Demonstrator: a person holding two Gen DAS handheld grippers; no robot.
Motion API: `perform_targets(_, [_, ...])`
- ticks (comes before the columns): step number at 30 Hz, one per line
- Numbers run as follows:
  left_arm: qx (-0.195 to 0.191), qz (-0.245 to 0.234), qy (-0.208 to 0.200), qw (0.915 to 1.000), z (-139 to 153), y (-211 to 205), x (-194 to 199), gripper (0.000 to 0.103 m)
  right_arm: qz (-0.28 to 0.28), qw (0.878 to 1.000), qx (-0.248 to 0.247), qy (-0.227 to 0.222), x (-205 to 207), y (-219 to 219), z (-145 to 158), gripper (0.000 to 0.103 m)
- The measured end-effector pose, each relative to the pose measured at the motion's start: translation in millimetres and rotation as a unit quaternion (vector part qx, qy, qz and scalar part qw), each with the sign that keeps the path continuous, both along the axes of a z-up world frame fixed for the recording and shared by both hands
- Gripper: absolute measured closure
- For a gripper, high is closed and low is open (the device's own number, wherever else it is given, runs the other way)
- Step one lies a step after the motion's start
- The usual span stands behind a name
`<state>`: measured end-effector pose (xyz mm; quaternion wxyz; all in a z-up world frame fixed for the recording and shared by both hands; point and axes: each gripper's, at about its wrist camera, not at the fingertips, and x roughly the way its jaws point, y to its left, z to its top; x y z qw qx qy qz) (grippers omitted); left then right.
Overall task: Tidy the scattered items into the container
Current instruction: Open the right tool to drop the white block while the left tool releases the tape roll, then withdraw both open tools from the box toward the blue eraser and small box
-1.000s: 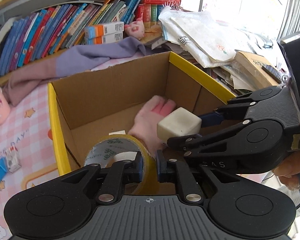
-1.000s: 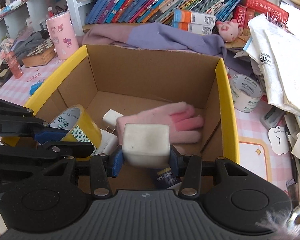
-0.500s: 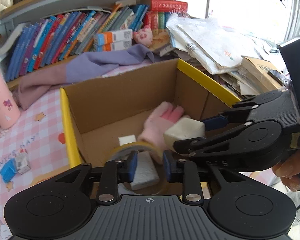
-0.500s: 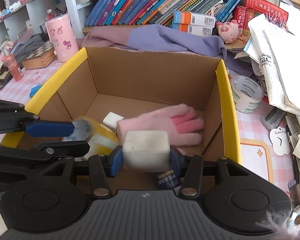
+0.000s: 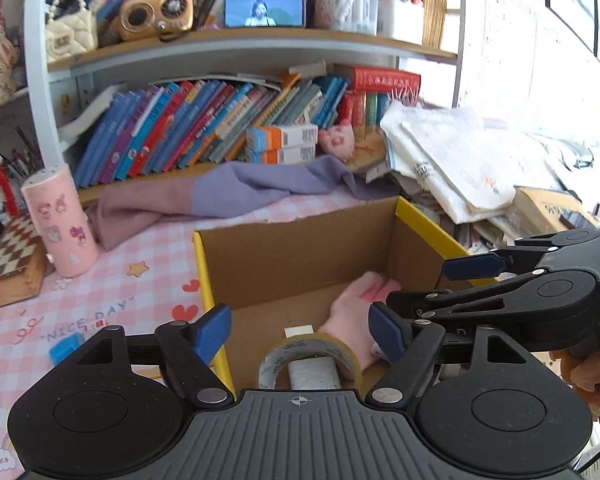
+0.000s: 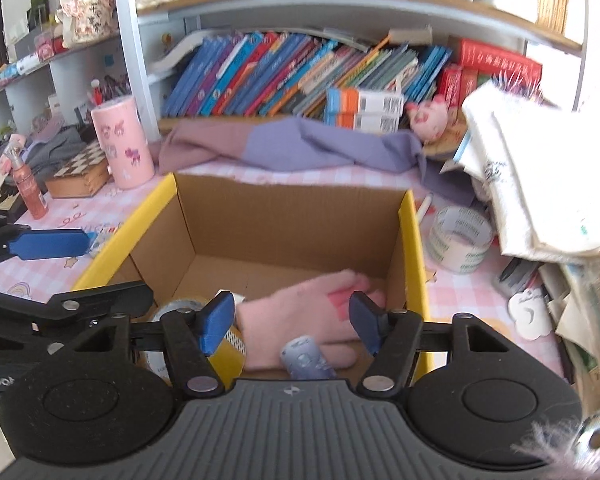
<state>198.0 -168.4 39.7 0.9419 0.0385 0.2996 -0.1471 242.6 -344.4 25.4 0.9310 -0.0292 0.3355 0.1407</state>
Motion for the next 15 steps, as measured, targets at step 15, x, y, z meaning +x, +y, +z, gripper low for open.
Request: perform_targets(15, [-0.016,0.027,-0.034,0.9989,19.2,25.5,-52.5,0.014,-0.020,0.996,0.031,-0.078,-65.3,0.2,27.0,0.032])
